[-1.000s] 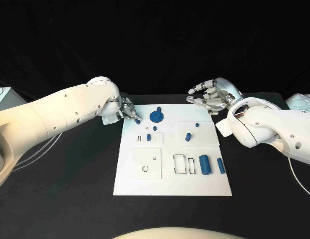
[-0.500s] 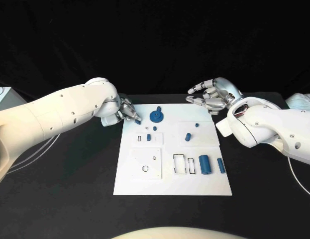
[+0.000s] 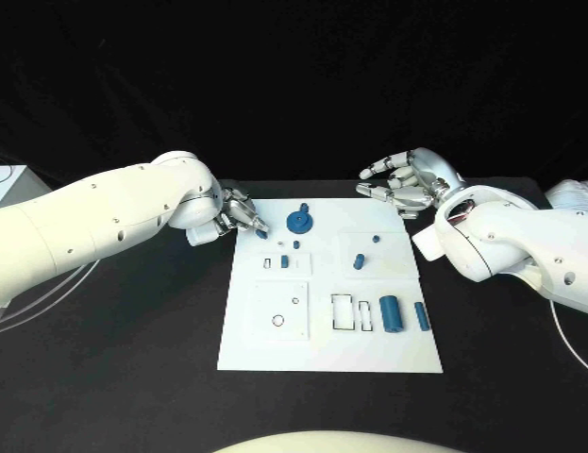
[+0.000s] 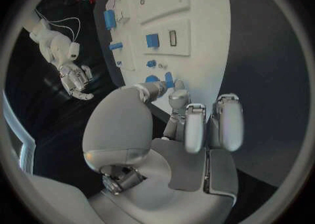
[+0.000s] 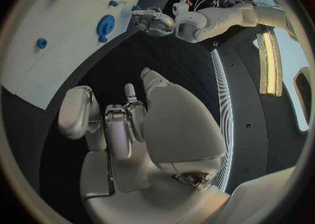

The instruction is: Assemble the parts on the task board

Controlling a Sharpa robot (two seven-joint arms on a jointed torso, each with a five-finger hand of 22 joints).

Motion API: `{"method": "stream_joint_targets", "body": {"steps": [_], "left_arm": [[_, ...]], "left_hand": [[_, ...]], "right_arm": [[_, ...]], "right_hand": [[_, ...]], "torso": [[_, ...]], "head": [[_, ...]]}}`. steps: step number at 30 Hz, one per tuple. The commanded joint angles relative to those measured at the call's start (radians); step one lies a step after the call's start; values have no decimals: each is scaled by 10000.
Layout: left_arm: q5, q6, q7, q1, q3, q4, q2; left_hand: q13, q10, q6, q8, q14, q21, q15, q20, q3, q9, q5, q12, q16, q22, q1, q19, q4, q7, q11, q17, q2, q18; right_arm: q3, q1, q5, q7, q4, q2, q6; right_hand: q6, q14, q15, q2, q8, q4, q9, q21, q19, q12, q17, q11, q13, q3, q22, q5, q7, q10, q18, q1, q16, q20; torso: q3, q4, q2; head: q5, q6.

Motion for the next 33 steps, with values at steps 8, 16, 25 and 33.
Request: {"method": "stream_joint_targets", "body": {"steps": [8, 16, 25, 33], "left_arm": [[-482, -786, 113, 5, -6, 1192, -525], [-958, -1138, -128, -24, -138, 1737, -686], [-1412, -1176, -202, -106, -359, 1942, -634], [-1741, -1178, -191, -178, -481, 2078, -605]], "left_hand": [[96, 156, 128, 44, 1013, 68, -75, 7, 1594, 624, 76, 116, 64, 608, -101, 123, -1595, -64, 7, 2470, -51, -36], [204, 261, 190, 54, 1011, 103, -97, -7, 1628, 626, 155, 190, 59, 680, -133, 179, -1627, -89, -17, 2464, -90, -52], [219, 278, 200, 54, 1011, 104, -101, -10, 1636, 626, 178, 200, 58, 682, -142, 181, -1631, -93, -21, 2463, -97, -52], [236, 297, 214, 55, 1013, 108, -106, -14, 1647, 626, 206, 210, 63, 690, -152, 188, -1637, -98, -28, 2469, -106, -54]], "right_arm": [[-1, -6, -18, 117, 16, -38, 102], [-1, -13, -13, 118, 7, -49, 103], [-1, -23, -9, 125, -1, -35, 117], [-1, -31, -4, 124, -2, -44, 120]], "right_hand": [[-83, 1008, 6, 44, 47, 17, -17, -32, -48, -9, 2503, 10, 1063, 78, -7, 57, 17, -17, 193, -149, -21, 13], [-83, 1008, 6, 44, 47, 17, -17, -32, -48, -9, 2503, 10, 1063, 78, -7, 57, 17, -17, 193, -149, -21, 13], [-85, 1004, 6, 53, 50, 20, -18, -34, -47, -7, 2485, 10, 1064, 86, -7, 67, 17, -15, 193, -164, -28, 13], [-85, 1004, 6, 53, 50, 20, -18, -34, -47, -7, 2485, 10, 1064, 86, -7, 67, 17, -15, 193, -164, -28, 13]], "torso": [[-5, 67, -68], [-13, 82, -55], [-10, 46, -36], [-10, 48, -32]], "head": [[13, -75], [44, -96], [84, -119], [83, -146]]}}
